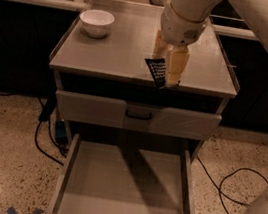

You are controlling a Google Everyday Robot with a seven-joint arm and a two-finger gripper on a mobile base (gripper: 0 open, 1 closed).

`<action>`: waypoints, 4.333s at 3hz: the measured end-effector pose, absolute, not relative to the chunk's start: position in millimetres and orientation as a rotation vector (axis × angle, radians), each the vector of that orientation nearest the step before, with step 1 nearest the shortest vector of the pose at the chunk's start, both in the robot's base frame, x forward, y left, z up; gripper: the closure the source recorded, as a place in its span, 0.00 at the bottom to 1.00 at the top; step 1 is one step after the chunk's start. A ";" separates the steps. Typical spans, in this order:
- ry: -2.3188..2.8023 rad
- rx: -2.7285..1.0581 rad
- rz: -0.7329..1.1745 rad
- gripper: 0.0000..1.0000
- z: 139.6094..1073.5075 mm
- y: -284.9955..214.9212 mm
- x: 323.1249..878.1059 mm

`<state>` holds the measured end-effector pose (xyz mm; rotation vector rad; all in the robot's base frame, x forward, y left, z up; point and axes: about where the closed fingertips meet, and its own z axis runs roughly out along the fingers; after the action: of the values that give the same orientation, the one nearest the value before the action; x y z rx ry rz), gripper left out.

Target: Place rxbar blueberry into middle drawer

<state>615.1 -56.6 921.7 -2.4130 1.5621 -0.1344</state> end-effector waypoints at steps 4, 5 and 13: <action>1.555 -2.390 0.027 1.00 855.5 -87.8 564.5; 1.556 -2.378 0.097 1.00 822.0 -91.4 545.6; 1.719 -2.331 -0.018 1.00 573.4 -61.6 495.6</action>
Offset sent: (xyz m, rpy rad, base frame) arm -0.0413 -0.0436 -0.0510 0.0076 0.0607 0.0403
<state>495.6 -61.6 573.4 -2.3314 1.7195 -0.0180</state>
